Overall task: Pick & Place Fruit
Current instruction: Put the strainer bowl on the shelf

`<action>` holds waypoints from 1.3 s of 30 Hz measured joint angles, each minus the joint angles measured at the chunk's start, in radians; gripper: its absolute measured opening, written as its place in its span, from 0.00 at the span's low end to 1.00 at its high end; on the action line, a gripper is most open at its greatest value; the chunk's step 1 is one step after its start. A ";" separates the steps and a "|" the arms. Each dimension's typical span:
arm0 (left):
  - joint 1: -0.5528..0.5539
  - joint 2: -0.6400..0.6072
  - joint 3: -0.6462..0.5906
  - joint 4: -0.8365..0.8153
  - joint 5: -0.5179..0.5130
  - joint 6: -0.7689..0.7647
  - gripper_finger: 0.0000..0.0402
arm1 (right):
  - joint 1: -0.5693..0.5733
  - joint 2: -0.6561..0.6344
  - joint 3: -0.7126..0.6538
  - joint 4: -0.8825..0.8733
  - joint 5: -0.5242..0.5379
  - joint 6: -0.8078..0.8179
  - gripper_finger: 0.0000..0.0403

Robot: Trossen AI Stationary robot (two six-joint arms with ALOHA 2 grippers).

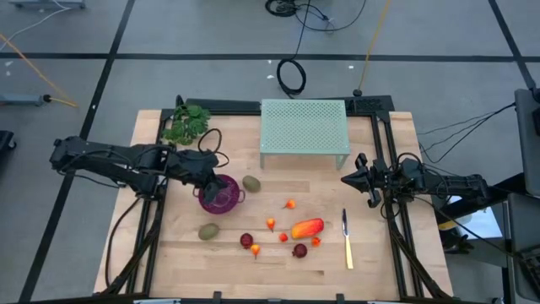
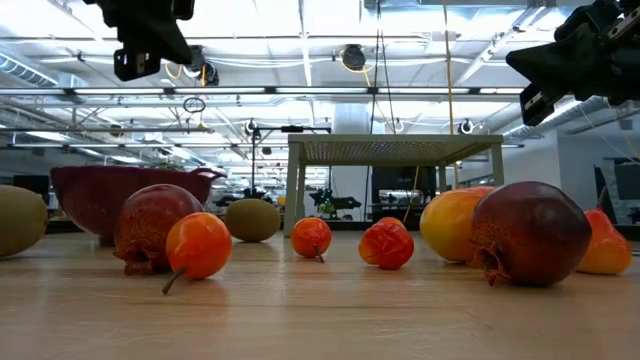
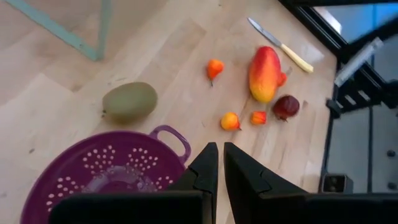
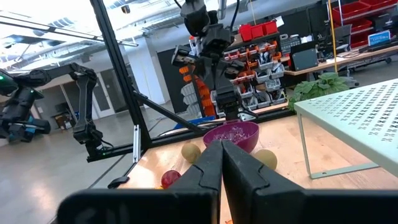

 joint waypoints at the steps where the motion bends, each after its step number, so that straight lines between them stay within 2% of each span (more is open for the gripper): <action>1: 0.000 0.000 0.000 0.000 -0.014 -0.012 0.07 | 0.000 0.000 0.000 0.000 0.000 0.000 0.01; 15: 0.000 0.000 0.000 -0.007 -0.027 0.013 0.07 | 0.000 0.000 0.000 0.000 0.000 0.000 0.01; 21: 0.000 0.000 0.000 -0.005 0.025 0.017 0.07 | 0.000 0.000 0.000 0.000 0.000 0.000 0.01; 33: 0.000 0.000 0.000 -0.005 0.019 0.059 0.07 | 0.000 0.000 0.000 0.000 0.000 0.000 0.01; 39: 0.000 0.000 0.000 -0.005 -0.069 0.015 0.07 | 0.000 0.000 0.000 0.000 0.000 0.000 0.01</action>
